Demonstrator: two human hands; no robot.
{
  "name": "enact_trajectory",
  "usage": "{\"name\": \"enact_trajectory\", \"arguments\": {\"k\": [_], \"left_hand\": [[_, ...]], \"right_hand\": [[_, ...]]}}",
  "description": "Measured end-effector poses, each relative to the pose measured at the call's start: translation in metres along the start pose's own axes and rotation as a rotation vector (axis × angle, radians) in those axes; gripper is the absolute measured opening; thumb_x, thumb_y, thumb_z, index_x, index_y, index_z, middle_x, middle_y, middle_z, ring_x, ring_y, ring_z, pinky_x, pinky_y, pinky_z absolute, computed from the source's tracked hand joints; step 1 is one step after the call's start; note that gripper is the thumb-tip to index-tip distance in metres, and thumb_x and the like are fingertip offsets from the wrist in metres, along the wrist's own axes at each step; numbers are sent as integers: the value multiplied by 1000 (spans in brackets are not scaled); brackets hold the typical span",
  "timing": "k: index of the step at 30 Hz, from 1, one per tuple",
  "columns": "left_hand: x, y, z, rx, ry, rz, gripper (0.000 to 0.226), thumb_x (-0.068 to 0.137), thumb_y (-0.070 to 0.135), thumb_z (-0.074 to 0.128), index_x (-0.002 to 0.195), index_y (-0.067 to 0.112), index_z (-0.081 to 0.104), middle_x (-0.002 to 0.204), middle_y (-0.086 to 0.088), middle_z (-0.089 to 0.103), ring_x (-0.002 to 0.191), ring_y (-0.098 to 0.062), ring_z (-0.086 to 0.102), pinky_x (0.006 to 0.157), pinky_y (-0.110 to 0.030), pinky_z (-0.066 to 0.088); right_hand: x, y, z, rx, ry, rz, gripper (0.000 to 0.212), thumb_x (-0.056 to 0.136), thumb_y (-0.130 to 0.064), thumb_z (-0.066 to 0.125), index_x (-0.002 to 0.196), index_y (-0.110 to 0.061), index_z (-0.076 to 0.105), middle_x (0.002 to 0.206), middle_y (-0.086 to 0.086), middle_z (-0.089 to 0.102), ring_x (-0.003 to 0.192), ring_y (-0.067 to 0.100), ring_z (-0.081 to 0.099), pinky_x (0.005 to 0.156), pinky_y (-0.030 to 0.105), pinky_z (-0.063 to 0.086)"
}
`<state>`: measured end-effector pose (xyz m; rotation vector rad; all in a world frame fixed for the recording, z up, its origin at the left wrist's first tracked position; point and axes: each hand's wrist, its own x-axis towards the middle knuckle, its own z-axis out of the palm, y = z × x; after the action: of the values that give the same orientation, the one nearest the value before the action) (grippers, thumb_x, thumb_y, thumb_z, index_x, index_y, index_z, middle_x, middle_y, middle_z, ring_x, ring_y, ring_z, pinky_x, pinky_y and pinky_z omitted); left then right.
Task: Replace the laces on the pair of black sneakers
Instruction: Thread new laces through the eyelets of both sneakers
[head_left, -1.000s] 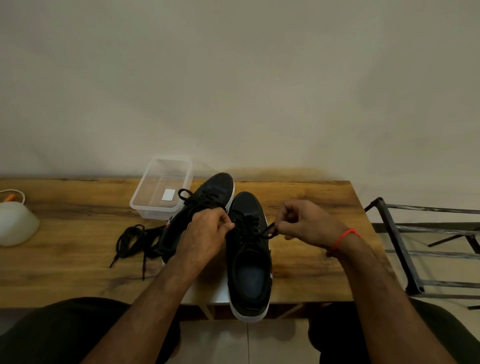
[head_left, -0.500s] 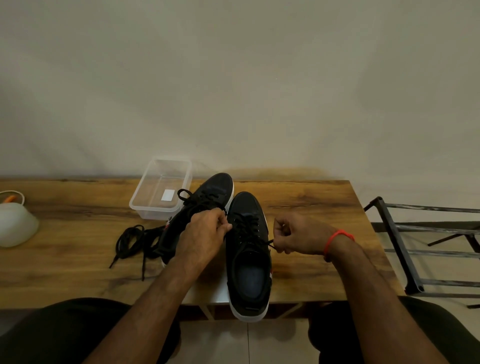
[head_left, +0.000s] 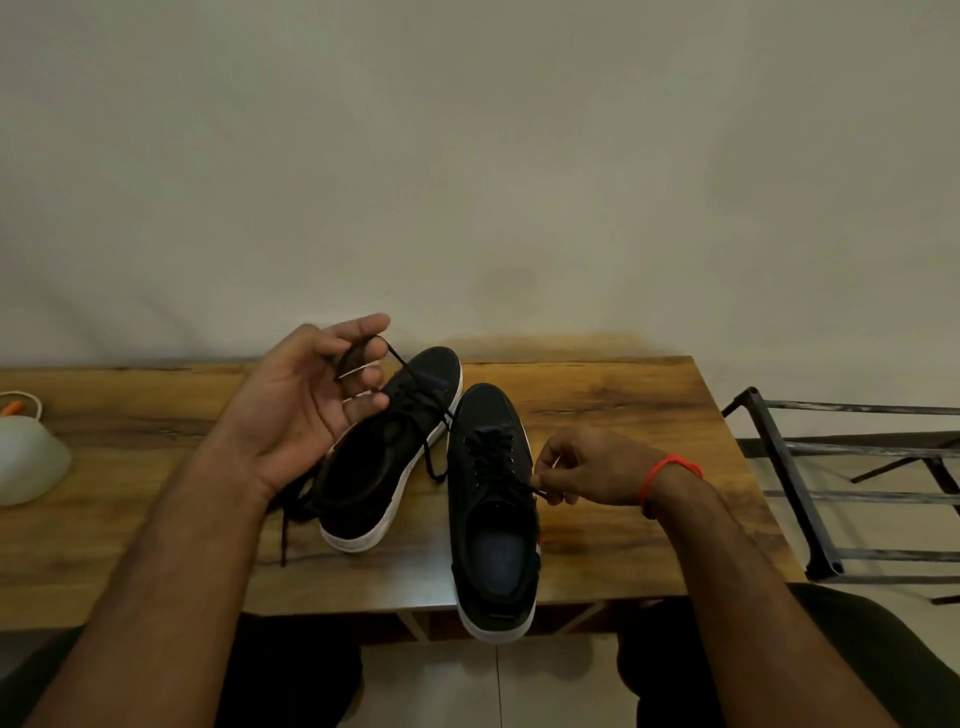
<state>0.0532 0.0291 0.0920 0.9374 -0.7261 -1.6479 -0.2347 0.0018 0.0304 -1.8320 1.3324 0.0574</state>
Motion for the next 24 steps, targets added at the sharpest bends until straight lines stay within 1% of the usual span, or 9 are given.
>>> {"name": "enact_trajectory", "arguments": {"k": [2,4,7,9,12,14,16,20,24], "left_hand": [[0,-4,0,70,-64,15,41,84,8,48,115,11,74,102,-4,73,70,-14,67,60,-29,60],[3,-13,1,261,-79,24,37,91,5,52,124,10,68,114,-6,74,74,-16,70,61,-29,61],[8,-32,4,558,-38,11,26,95,14,60,118,17,71,107,-4,77,70,-15,69,62,-30,58],[16,-47,3,879,67,100,18,98,18,62,106,28,75,95,5,77,69,-10,63,64,-24,53],[23,-67,3,1233,99,233,16,94,24,68,107,30,76,104,15,61,90,1,57,76,-8,45],[24,-78,5,1214,34,211,19,94,21,69,110,29,77,106,17,66,98,2,60,87,-14,49],[22,-85,10,1133,19,164,22,94,18,70,111,30,77,94,16,74,93,2,66,86,-24,54],[19,-96,19,1060,19,188,12,92,23,73,103,24,77,80,11,75,80,2,70,81,-21,55],[16,-102,22,1217,-45,177,14,98,34,63,104,29,75,79,9,70,75,5,63,68,-13,46]], "right_hand": [[1,0,1,-4,14,-9,16,99,-30,61,100,-17,70,91,-2,71,83,12,65,80,31,54],[3,0,2,7,79,-23,17,98,-32,62,101,-19,72,98,-4,71,90,10,63,85,33,53],[6,-2,5,-2,178,-43,14,97,-34,63,100,-23,71,102,-9,68,96,5,59,91,33,50],[9,-3,8,2,185,-48,13,96,-32,65,99,-21,71,101,-7,69,96,6,59,89,31,50],[10,-4,13,17,151,-52,14,95,-29,66,101,-17,70,101,-3,69,95,9,61,84,27,48],[12,-4,14,11,146,-54,15,95,-28,66,103,-16,70,104,-2,68,98,11,60,83,27,48],[12,-5,15,19,145,-46,16,96,-31,64,104,-17,70,105,-2,68,100,12,60,81,26,46],[11,-5,14,56,135,-43,19,95,-38,64,101,-20,70,103,-4,67,97,10,60,77,25,46],[12,-6,15,55,168,-65,12,95,-31,66,97,-20,72,98,-5,69,92,8,61,75,23,47]]}}
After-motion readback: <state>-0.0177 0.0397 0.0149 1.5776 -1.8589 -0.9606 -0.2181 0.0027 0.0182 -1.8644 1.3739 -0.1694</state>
